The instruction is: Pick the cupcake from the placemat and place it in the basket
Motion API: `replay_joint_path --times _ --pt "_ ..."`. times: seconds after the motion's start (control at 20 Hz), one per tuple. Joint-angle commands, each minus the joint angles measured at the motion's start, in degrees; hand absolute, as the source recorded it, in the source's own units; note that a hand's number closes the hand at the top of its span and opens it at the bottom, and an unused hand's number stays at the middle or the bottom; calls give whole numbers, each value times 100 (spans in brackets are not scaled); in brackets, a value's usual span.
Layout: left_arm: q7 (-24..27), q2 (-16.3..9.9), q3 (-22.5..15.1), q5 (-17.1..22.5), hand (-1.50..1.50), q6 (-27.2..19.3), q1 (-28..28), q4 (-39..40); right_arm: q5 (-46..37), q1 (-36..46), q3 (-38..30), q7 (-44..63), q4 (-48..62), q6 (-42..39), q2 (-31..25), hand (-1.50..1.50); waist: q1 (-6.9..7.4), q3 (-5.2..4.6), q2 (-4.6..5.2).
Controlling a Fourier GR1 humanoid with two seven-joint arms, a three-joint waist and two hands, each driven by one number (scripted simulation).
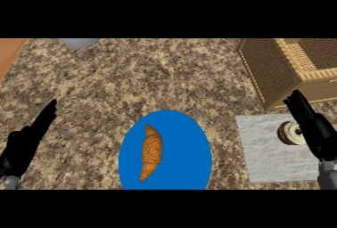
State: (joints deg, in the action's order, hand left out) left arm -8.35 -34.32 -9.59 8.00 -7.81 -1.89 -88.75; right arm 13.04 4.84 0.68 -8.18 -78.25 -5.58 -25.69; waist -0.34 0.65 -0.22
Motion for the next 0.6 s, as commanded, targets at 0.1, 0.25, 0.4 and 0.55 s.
replay_joint_path --times 0.1,0.25,0.4,0.55 --pt "448 649 249 250 0 -415 80 -424 42 -352 -873 176 -705 1205 38 150 -119 -81 -53" --pt "678 1223 539 580 0 -869 313 -659 99 -480 -1629 185 -1022 2035 20 150 -373 -104 -138" --pt "789 1707 89 495 0 -913 357 -828 -1472 -585 41 -201 -1786 2552 726 150 -9 -79 -12" --pt "849 1878 -5 478 0 -917 487 -656 -2494 -161 449 894 -1567 4013 1347 -150 76 -89 19"
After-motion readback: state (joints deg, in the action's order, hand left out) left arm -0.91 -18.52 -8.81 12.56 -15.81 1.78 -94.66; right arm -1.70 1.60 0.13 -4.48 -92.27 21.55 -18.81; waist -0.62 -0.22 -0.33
